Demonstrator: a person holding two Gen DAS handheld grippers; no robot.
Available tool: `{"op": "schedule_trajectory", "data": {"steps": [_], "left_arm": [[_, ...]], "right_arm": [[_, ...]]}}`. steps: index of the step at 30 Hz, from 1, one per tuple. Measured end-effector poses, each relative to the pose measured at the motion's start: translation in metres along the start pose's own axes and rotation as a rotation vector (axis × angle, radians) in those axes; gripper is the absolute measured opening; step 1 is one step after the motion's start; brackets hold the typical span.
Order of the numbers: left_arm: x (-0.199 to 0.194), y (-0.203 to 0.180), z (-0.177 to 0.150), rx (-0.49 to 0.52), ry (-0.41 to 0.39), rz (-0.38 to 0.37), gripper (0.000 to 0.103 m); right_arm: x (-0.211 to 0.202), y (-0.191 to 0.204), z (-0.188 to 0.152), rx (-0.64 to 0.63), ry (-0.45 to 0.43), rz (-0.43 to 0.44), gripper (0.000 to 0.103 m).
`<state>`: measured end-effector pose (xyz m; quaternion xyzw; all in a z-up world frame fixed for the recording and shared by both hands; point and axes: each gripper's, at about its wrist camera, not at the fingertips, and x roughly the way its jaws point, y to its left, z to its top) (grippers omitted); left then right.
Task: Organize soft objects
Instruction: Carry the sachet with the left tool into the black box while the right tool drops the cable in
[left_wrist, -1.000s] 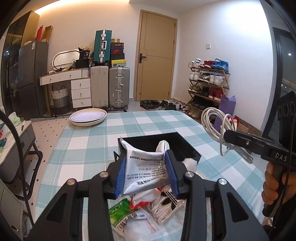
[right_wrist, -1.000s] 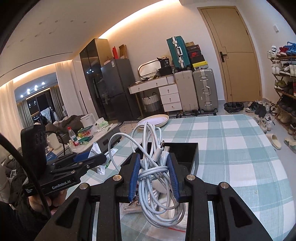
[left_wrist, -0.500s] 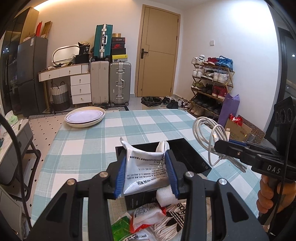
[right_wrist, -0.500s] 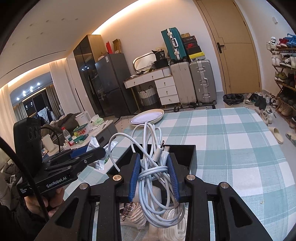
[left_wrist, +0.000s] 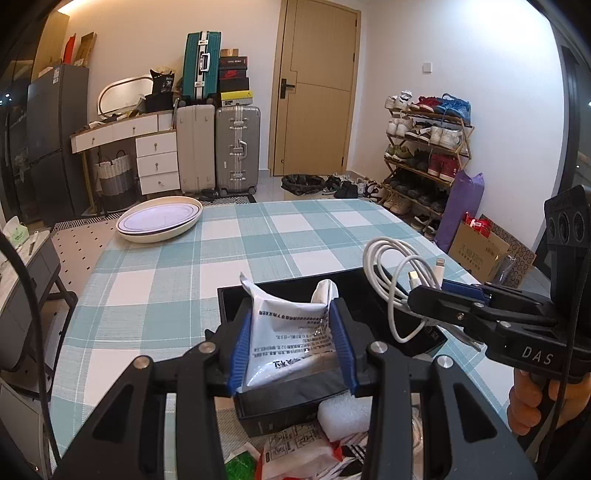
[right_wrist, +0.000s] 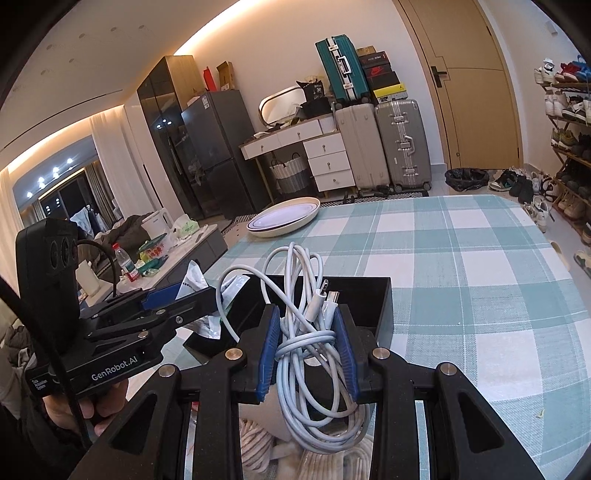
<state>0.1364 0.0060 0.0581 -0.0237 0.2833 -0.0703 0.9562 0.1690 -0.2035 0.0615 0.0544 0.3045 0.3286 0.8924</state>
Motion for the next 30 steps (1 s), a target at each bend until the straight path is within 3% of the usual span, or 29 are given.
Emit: {"op": "schedule_trajectory", "data": {"steps": [18, 22, 24, 26, 27, 29, 30], "left_arm": [[0.03, 0.0, -0.001, 0.013, 0.054, -0.003, 0.04], [0.029, -0.001, -0.002, 0.025, 0.062, -0.009, 0.045], [0.026, -0.001, -0.002, 0.028, 0.06, -0.007, 0.051], [0.022, -0.001, -0.002, 0.029, 0.055, -0.005, 0.066], [0.019, -0.001, -0.002, 0.03, 0.052, -0.003, 0.07], [0.011, -0.001, -0.002, 0.031, 0.041, 0.001, 0.088], [0.007, 0.0, -0.003, 0.028, 0.034, 0.001, 0.091]], "right_arm": [[0.033, -0.01, 0.006, -0.015, 0.038, -0.025, 0.03], [0.027, -0.01, 0.005, -0.028, 0.037, -0.032, 0.03], [0.022, -0.009, 0.005, -0.037, 0.036, -0.037, 0.037], [0.016, -0.01, 0.003, -0.032, 0.038, -0.046, 0.052], [0.013, -0.01, 0.003, -0.032, 0.045, -0.048, 0.054], [0.006, -0.009, 0.0, -0.042, 0.043, -0.071, 0.076], [0.001, -0.009, -0.003, -0.046, 0.038, -0.087, 0.082]]}}
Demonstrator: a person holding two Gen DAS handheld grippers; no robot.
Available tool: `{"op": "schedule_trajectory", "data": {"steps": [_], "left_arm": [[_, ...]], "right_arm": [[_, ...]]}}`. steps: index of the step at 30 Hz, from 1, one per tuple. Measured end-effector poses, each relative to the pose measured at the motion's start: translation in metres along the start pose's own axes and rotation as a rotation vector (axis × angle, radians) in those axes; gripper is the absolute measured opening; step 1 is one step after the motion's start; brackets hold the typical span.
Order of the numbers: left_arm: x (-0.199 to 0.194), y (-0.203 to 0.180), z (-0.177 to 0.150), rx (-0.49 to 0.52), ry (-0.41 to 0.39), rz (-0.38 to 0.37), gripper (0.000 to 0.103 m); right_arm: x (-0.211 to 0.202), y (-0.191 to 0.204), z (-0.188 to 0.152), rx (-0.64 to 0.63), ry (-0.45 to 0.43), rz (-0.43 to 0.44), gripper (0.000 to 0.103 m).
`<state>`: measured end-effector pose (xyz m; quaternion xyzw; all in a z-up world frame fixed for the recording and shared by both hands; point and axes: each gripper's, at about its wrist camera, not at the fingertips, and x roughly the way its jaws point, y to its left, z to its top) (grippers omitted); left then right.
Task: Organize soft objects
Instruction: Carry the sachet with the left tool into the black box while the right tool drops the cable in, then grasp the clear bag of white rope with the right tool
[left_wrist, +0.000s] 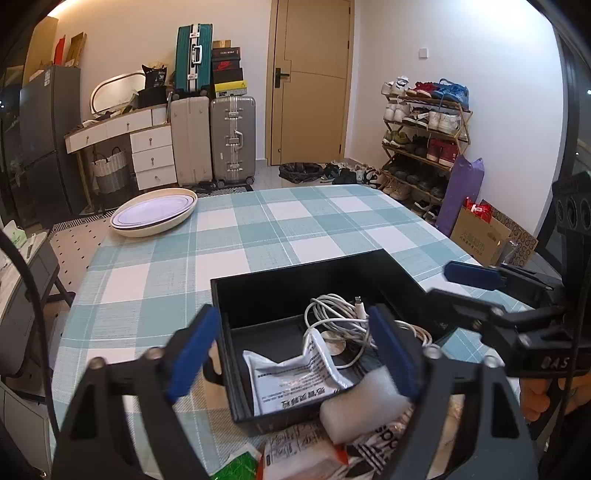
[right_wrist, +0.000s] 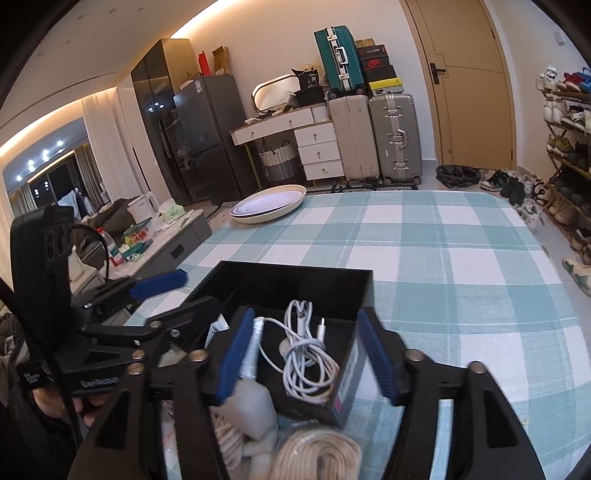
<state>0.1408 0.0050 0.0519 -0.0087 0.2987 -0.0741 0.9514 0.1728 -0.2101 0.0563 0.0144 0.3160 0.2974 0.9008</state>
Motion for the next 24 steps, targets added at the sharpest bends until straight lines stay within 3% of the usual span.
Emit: {"op": "schedule_trajectory", "data": {"steps": [2, 5, 16, 24], "left_arm": [[-0.012, 0.002, -0.003, -0.007, -0.02, -0.001, 0.103], [-0.029, 0.005, -0.01, -0.005, -0.037, 0.003, 0.103], [-0.058, 0.022, -0.053, -0.03, -0.013, 0.043, 0.103], [-0.055, 0.025, -0.077, -0.025, 0.023, 0.04, 0.103]], "right_arm": [[-0.01, -0.001, -0.005, 0.003, -0.001, -0.005, 0.096], [-0.022, -0.002, -0.015, 0.002, 0.008, -0.012, 0.102], [-0.041, -0.011, -0.057, 0.065, 0.065, -0.031, 0.102], [-0.042, -0.01, -0.063, 0.061, 0.092, -0.048, 0.102]]}}
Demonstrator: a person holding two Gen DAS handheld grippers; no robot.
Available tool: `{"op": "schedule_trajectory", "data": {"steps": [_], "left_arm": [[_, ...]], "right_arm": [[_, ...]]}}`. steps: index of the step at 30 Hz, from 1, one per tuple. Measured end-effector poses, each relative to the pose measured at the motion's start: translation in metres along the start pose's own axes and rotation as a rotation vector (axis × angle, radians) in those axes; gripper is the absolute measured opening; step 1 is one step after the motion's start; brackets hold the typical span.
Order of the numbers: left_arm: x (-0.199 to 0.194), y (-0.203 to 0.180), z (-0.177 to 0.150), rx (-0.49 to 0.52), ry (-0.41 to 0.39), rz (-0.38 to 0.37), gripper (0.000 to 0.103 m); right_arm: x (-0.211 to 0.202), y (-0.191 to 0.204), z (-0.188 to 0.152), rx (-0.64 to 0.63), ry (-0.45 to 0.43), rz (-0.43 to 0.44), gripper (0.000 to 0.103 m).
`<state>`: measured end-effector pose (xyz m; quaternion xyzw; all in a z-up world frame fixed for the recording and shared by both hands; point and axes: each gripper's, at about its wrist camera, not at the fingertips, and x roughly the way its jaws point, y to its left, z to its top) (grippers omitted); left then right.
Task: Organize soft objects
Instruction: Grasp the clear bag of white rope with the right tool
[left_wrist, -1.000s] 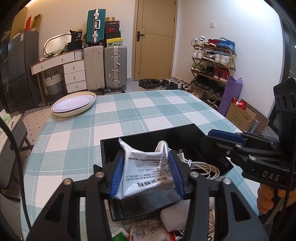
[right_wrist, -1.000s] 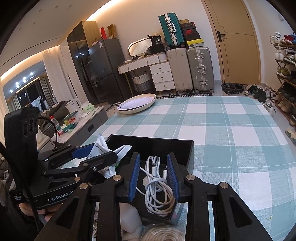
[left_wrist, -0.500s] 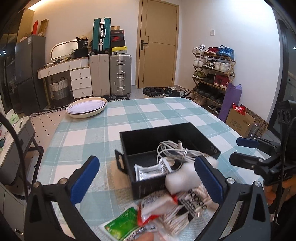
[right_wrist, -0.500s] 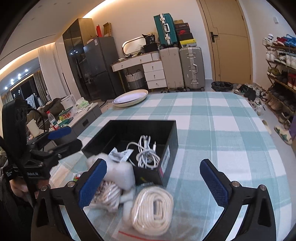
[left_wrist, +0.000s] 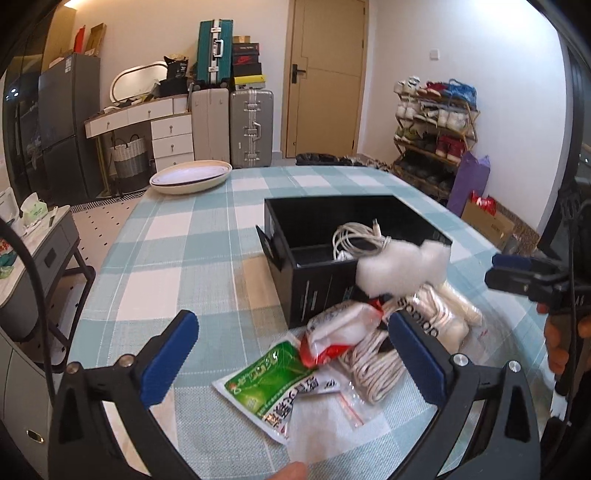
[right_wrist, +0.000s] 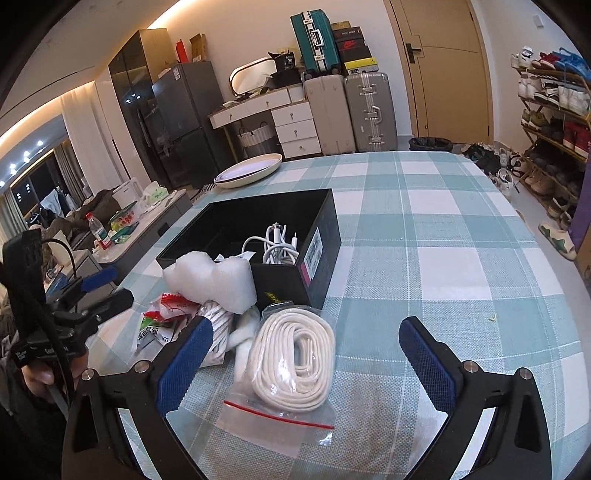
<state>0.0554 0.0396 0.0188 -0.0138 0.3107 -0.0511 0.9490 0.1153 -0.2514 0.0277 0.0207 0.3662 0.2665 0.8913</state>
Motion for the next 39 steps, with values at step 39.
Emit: {"op": "schedule_trajectory", "data": {"steps": [39], "left_arm": [[0.025, 0.011, -0.018, -0.029, 0.125, 0.009, 0.103]], "right_arm": [[0.046, -0.013, -0.017, 0.108, 0.143, 0.044, 0.082]]}}
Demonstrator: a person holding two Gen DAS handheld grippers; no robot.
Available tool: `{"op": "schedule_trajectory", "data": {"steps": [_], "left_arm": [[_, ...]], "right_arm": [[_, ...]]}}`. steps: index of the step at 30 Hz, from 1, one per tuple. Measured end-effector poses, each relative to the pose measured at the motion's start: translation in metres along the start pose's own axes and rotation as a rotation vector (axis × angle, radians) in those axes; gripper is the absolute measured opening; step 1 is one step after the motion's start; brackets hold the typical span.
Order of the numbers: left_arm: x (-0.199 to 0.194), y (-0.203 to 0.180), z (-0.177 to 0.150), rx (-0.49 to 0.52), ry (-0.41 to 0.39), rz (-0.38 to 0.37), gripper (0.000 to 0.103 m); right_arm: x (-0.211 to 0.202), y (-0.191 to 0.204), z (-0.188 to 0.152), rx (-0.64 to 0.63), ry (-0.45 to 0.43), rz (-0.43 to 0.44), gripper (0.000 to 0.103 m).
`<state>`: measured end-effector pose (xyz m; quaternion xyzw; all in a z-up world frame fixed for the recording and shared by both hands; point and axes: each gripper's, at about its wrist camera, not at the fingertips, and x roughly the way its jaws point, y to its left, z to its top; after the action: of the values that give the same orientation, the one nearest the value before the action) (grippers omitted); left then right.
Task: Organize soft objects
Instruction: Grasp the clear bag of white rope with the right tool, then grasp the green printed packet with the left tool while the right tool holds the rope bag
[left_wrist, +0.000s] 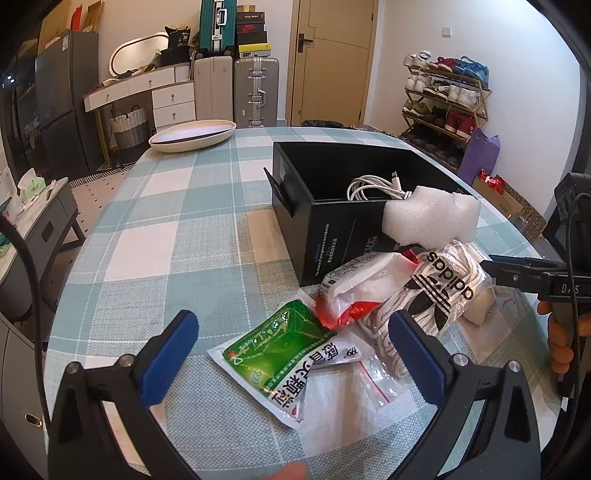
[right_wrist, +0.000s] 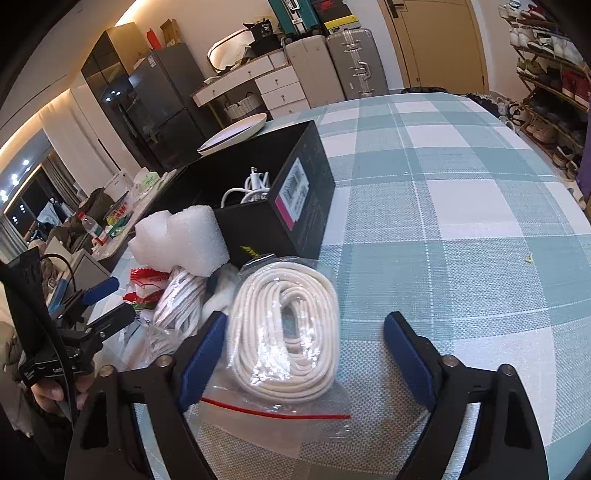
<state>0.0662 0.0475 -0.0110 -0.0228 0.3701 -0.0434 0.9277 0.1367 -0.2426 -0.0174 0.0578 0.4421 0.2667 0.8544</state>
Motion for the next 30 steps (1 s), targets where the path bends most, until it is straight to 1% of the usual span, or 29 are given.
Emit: {"op": "schedule_trajectory", "data": {"steps": [5, 9, 10, 11, 14, 21, 24, 30], "left_arm": [[0.0, -0.001, 0.0, 0.006, -0.001, 0.002, 0.103], [0.0, -0.002, 0.0, 0.005, 0.0, 0.004, 0.103], [0.0, -0.001, 0.0, 0.005, -0.001, 0.002, 0.103], [0.0, -0.001, 0.0, 0.004, 0.0, 0.002, 0.103], [0.0, -0.002, -0.001, 0.003, 0.003, 0.004, 0.103], [0.003, 0.001, -0.001, 0.002, 0.034, 0.006, 0.103], [0.006, 0.005, -0.001, -0.006, 0.058, 0.012, 0.103], [0.013, 0.013, 0.0, -0.071, 0.097, 0.027, 0.103]], "right_arm": [[0.001, 0.002, -0.001, 0.001, -0.002, 0.046, 0.068], [0.001, 0.003, -0.003, 0.011, -0.001, 0.079, 0.06], [0.001, 0.003, -0.003, 0.009, -0.004, 0.085, 0.055], [0.0, 0.004, -0.003, 0.003, -0.007, 0.089, 0.051], [-0.003, 0.009, -0.004, -0.028, -0.024, 0.081, 0.044], [-0.019, 0.015, -0.002, -0.058, -0.083, 0.085, 0.043], [-0.022, 0.017, -0.002, -0.068, -0.092, 0.092, 0.043], [-0.023, 0.018, -0.002, -0.068, -0.093, 0.09, 0.043]]}}
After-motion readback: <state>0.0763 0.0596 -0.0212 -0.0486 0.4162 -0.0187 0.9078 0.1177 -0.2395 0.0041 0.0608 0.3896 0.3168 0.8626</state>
